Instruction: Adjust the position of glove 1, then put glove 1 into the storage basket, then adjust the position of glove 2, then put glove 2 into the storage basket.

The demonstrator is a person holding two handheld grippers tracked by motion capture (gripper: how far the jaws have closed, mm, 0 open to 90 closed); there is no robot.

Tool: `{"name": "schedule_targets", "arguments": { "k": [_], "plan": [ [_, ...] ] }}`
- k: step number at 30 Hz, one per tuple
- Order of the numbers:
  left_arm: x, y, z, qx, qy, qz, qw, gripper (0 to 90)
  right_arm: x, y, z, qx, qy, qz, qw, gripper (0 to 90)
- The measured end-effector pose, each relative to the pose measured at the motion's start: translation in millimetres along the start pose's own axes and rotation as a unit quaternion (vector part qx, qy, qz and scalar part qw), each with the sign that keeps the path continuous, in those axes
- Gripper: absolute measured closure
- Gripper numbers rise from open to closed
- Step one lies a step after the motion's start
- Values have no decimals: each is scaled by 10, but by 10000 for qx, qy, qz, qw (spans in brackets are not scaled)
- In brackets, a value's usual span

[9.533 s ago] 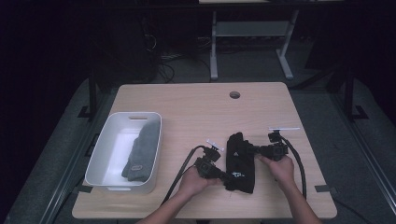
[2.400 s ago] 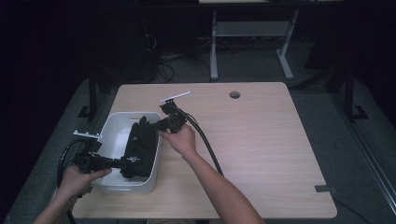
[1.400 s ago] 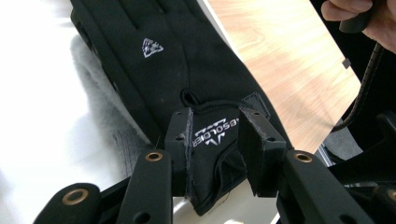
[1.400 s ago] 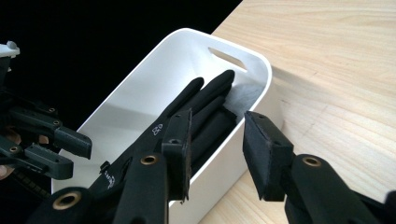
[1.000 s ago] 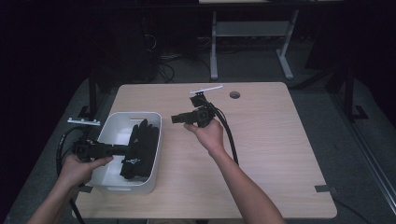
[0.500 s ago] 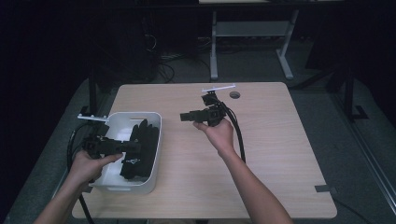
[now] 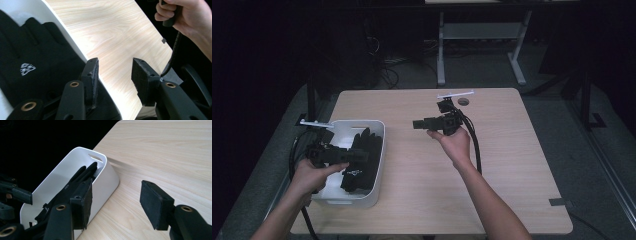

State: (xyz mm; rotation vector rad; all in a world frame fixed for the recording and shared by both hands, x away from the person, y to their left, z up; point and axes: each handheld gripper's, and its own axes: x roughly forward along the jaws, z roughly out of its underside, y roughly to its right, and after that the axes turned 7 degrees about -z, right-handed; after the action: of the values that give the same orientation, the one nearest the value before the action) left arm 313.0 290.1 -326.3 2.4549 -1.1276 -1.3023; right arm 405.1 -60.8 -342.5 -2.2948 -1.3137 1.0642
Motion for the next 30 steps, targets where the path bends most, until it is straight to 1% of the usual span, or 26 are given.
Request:
{"name": "schedule_targets", "arguments": {
  "k": [1,2,4,7,8,9,10,12,16,18,20,22,23,28,29,30],
  "plan": [
    [6,15,-4,11,2,40,10000,562,0,0,0,0,0,0,10000,430],
    [14,30,-7,33,30,48,10000,563,-23,15,20,19,14,-5,10000,430],
    [20,51,-14,92,4,58,9999,563,-35,24,30,5,7,-1,10000,430],
    [40,82,-25,76,8,72,9999,563,-100,59,64,49,39,45,10000,429],
    [44,80,-33,148,-24,79,9999,563,-100,59,64,49,39,45,10000,429],
    [54,94,-39,103,-18,93,9999,563,-120,72,69,57,62,54,10000,429],
    [62,102,-46,114,-22,93,9999,562,-167,96,76,74,74,89,9999,428],
    [82,121,-63,138,-35,108,9998,562,-193,109,81,84,99,90,9999,428],
    [129,171,-92,203,-67,139,9997,559,-299,164,116,145,167,132,9997,428],
    [145,192,-101,207,-68,141,9997,559,-330,180,131,178,161,158,9996,427],
    [154,199,-109,259,-80,157,9995,559,-372,201,145,186,196,192,9995,429],
    [164,218,-112,248,-82,162,9995,559,-403,212,161,205,227,197,9993,429],
    [169,219,-113,284,-95,163,9994,559,-416,218,168,221,226,204,9993,429],
    [181,243,-132,273,-87,173,9994,559,-479,254,199,259,264,229,9991,427],
    [186,246,-136,311,-82,180,9993,559,-494,265,206,270,282,226,9990,427],
    [193,257,-138,301,-87,193,9993,559,-506,275,212,259,285,233,9990,426]
  ]
}}
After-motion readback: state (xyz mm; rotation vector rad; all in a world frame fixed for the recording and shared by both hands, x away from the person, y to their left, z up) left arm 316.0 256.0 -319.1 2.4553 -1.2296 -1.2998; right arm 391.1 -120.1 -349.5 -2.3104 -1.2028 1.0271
